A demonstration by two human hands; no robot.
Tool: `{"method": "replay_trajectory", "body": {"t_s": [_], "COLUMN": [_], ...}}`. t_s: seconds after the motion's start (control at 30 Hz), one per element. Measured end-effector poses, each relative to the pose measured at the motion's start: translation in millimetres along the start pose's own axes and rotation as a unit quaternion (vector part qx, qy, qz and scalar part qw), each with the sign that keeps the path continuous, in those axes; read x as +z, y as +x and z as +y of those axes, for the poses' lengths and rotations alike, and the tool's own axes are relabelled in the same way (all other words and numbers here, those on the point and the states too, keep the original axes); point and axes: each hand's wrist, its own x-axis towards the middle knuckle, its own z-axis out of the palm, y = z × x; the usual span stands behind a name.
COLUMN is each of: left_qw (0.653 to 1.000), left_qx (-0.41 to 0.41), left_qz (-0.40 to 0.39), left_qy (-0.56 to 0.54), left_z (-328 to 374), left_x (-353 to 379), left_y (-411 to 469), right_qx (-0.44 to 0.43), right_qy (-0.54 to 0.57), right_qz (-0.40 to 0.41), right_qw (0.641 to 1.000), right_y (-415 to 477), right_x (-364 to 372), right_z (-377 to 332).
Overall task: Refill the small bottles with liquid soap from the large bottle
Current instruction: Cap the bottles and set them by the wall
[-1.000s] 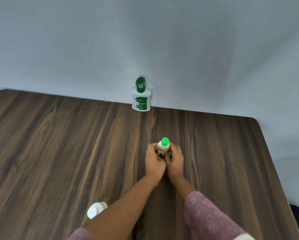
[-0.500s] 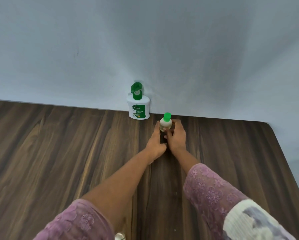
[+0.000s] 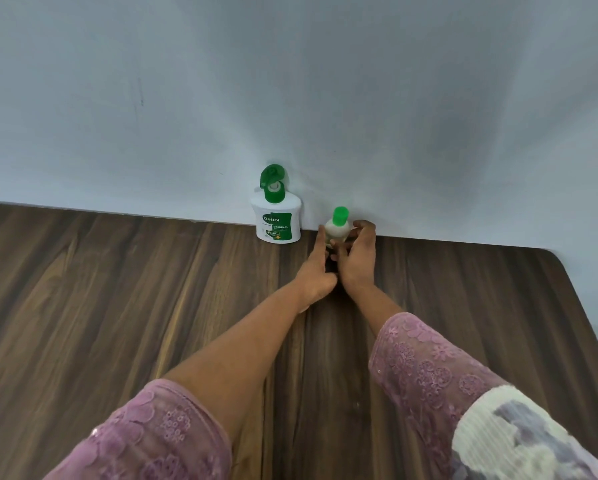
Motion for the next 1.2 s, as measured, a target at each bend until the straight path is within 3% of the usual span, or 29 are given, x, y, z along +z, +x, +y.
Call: {"method": "replay_trajectory", "body": {"t_s": [0.37, 0.5, 0.63, 0.9, 1.03, 1.2], "left_qw": [1.0, 0.998, 0.995, 0.991, 1.0, 0.984], "left_qx": [-0.002, -0.008, -0.009, -0.072, -0.026, 0.104], "left_qz": [-0.012, -0.045, -0.069, -0.115, -0.001, 0.142], "left_qy": [-0.019, -0.044, -0.065, 0.003, -0.007, -0.031], "left_z": [4, -5, -26, -44, -40, -33], "left_x": [-7, -6, -10, -51, -68, -46], "left_y": [6, -7, -33, -117, -183, -285], "right_qx": [-0.006, 0.053, 0.081, 0.06, 0.08, 0.107], "right_qy": [-0.004, 0.039, 0.073, 0.077, 0.101, 0.093], "right_qz": [-0.01, -0.005, 0.013, -0.079, -0.124, -0.172], "right_qw": [1.0, 0.998, 0.994, 0.992, 0.984, 0.975], "right_y": [7, -1, -36, -142, -211, -286], "right_x": [2, -8, -20, -41, -51, -58], "right_z": [2, 8, 17, 23, 24, 23]}}
